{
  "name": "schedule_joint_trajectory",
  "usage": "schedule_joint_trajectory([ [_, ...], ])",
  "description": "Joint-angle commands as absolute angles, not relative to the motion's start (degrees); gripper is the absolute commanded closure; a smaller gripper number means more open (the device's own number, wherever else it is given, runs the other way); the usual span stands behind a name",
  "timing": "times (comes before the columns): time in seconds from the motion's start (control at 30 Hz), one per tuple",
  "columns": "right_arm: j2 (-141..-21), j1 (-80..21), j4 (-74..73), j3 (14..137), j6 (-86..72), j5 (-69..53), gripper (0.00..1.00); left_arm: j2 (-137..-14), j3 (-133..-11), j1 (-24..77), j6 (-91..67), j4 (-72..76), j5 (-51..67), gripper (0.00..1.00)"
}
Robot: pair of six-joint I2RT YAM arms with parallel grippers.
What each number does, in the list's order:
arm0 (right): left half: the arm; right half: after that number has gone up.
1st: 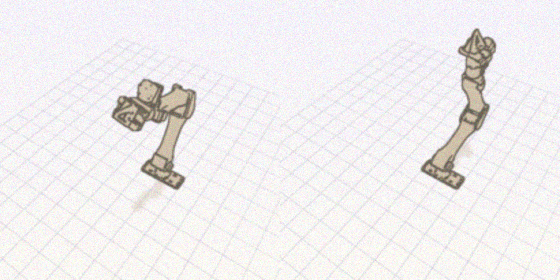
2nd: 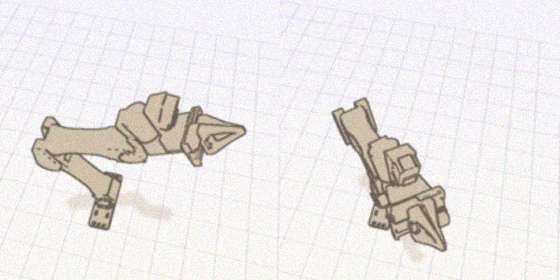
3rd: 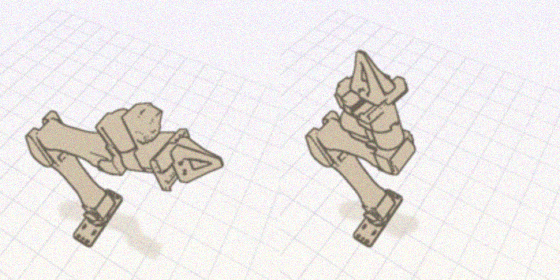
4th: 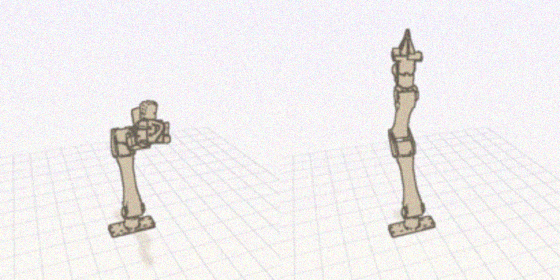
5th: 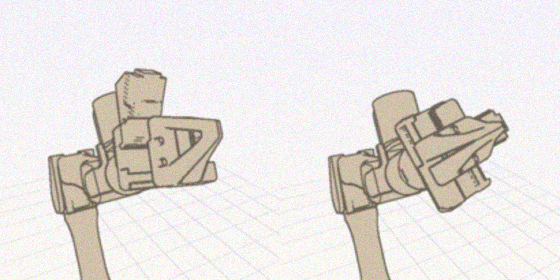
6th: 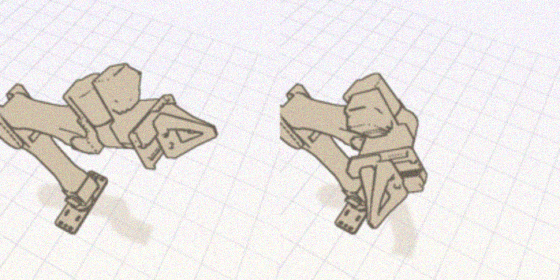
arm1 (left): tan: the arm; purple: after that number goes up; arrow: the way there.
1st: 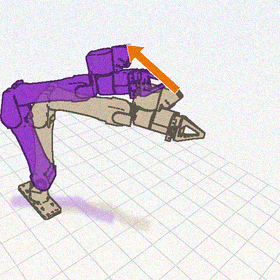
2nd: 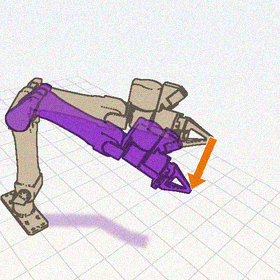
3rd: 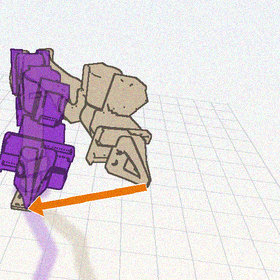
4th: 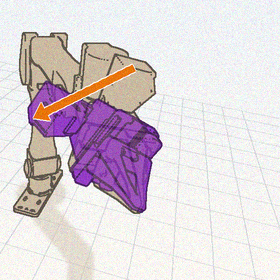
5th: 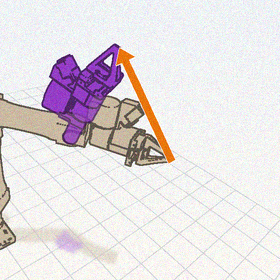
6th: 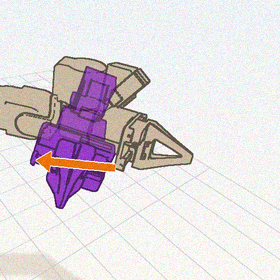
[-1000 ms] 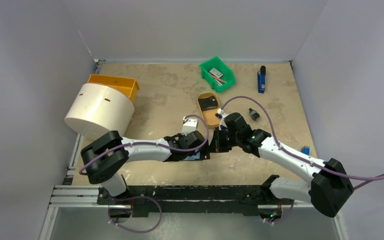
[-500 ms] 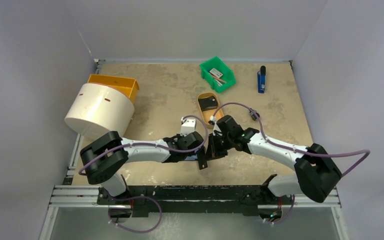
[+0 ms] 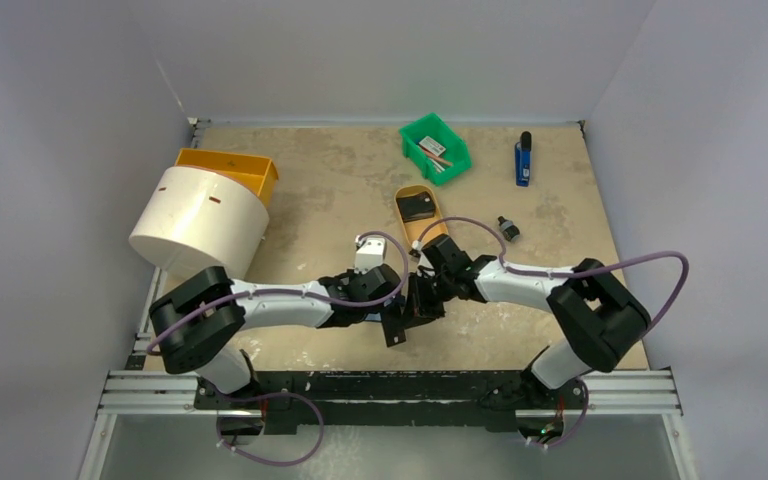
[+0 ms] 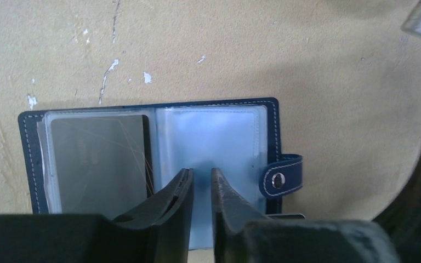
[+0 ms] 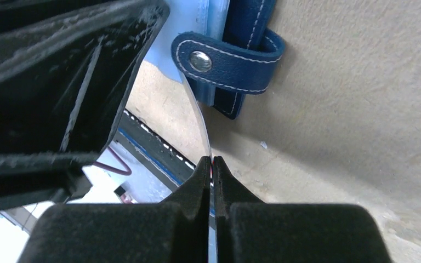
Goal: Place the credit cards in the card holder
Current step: Turn over the card slot in the card holder.
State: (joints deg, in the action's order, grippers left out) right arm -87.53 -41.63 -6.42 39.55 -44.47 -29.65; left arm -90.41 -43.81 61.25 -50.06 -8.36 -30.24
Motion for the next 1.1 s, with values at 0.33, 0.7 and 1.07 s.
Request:
schedule_joint_trajectory([
  [0.33,-89.4,-41.8,-2.5,40.9,-46.6,-29.7,1.00,-88.3,-45.2,61.3,-49.0,-13.1,-30.1,0.61],
  [0.7,-85.8,-41.8,-5.4,40.3,-45.7,-28.4,1.00,-94.6,-46.7,61.3,-48.9,-13.8,-31.0,0.70],
  [1.07,-79.1,-41.7,-11.8,38.9,-46.1,-25.3,1.00,-95.8,-47.1,61.3,-50.5,-16.7,-34.3,1.00],
])
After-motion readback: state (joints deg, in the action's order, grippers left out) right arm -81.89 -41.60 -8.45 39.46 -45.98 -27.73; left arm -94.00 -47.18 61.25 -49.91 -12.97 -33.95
